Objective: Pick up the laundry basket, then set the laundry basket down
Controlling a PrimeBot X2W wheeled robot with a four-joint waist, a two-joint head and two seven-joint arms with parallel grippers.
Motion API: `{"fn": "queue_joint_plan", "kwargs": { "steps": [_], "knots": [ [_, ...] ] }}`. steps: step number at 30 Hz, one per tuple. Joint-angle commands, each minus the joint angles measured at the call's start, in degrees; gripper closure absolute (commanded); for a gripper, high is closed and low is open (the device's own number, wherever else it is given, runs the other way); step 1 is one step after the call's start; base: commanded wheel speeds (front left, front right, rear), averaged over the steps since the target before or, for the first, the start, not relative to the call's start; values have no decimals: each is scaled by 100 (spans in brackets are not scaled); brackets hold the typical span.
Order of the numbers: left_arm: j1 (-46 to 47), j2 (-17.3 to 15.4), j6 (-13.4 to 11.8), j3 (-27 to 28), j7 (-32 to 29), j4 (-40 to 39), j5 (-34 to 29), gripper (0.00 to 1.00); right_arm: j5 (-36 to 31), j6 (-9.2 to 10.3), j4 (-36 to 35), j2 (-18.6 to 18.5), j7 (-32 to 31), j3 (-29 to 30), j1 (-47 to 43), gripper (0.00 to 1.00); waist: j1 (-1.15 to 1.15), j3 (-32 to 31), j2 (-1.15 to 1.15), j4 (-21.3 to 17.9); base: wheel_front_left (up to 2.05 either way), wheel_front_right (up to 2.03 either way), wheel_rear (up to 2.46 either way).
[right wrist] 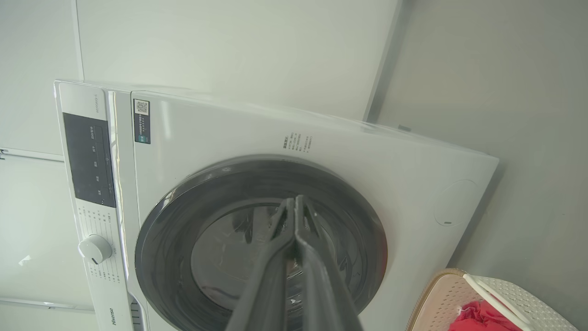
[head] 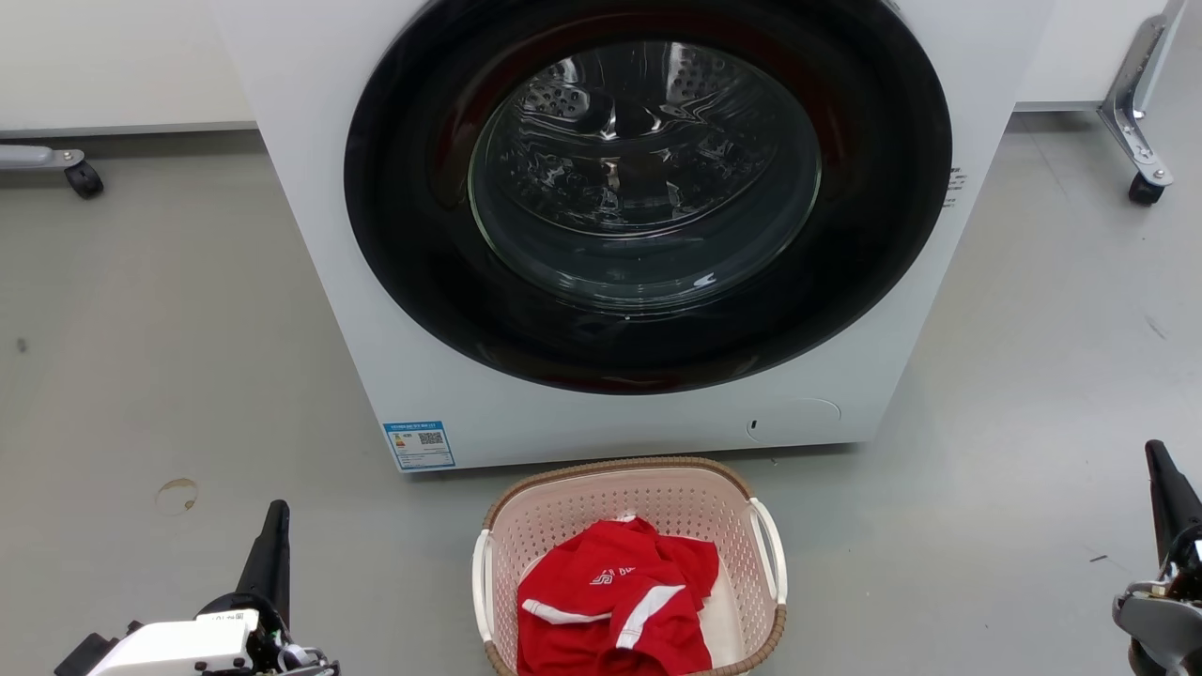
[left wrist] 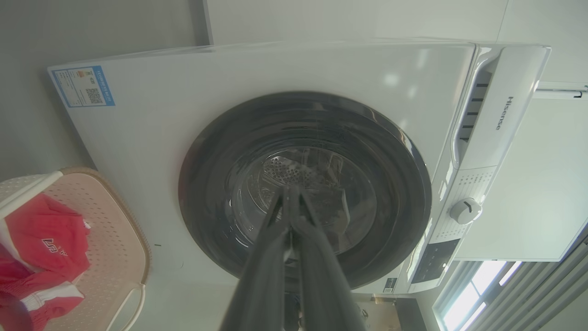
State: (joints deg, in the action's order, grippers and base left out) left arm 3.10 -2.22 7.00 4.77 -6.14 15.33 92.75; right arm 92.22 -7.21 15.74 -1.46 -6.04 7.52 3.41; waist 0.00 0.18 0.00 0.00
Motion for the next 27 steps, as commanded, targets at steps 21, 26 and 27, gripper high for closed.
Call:
{"fn": "queue_joint_plan", "kwargs": {
  "steps": [21,26,27],
  "knots": [
    [308,-65,48,174,-34,-130,-58,100,-3,-28,-172,-142,-44,-102,277,100,0,0,0,0,0,0,0],
    [308,-65,48,174,-34,-130,-58,100,-3,-28,-172,-142,-44,-102,277,100,0,0,0,0,0,0,0],
    [308,-65,48,174,-34,-130,-58,100,-3,-28,-172,-142,-44,-102,277,100,0,0,0,0,0,0,0]
  ]
}}
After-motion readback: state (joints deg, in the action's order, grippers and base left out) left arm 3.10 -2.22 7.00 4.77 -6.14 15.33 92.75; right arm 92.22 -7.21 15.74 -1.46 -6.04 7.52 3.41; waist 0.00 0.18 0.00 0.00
